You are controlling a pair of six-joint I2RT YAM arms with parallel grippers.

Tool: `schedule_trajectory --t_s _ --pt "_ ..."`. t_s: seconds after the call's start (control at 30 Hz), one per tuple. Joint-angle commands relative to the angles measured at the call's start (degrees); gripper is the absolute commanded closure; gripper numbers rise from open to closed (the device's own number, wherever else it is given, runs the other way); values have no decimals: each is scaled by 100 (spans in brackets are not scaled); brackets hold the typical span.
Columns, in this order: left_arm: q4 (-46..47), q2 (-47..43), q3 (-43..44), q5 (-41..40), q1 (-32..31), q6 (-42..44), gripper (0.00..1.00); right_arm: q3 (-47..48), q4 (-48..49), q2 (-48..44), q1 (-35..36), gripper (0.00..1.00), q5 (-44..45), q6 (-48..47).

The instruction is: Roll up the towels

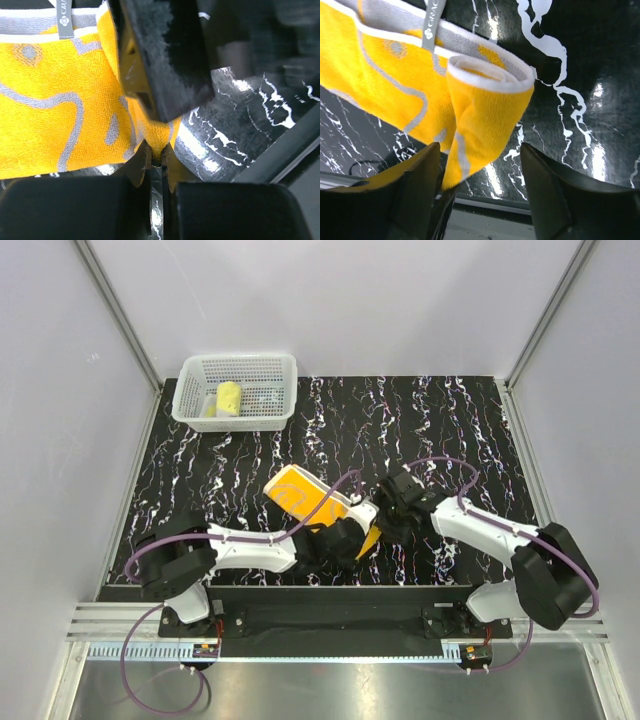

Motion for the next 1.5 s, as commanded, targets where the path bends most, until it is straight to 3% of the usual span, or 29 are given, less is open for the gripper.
schedule_trajectory --t_s 0.0,0.17,0.33,0.5,0.63,0.83,1.47 --pt "474 -175 -123 410 197 -210 100 408 -548 -339 62 27 465 6" --pt "781 -333 -386 840 434 -359 100 750 -1136 -462 71 17 975 -91" --pt "1238 -623 -799 1455 811 -754 100 778 -1244 -945 53 16 1301 -29" --pt "2038 -764 -1370 2211 1435 -1299 100 119 -85 -1901 45 16 906 -56" --pt "2731 -651 -1695 3063 1910 -1756 100 -321 742 -2132 45 16 266 -91" --pt "3699 -291 -1934 4048 2543 -2530 100 -857 1848 -2080 45 17 -245 14" --pt "3866 562 -1925 4752 3317 -3646 100 -1903 4724 -262 45 25 -509 507"
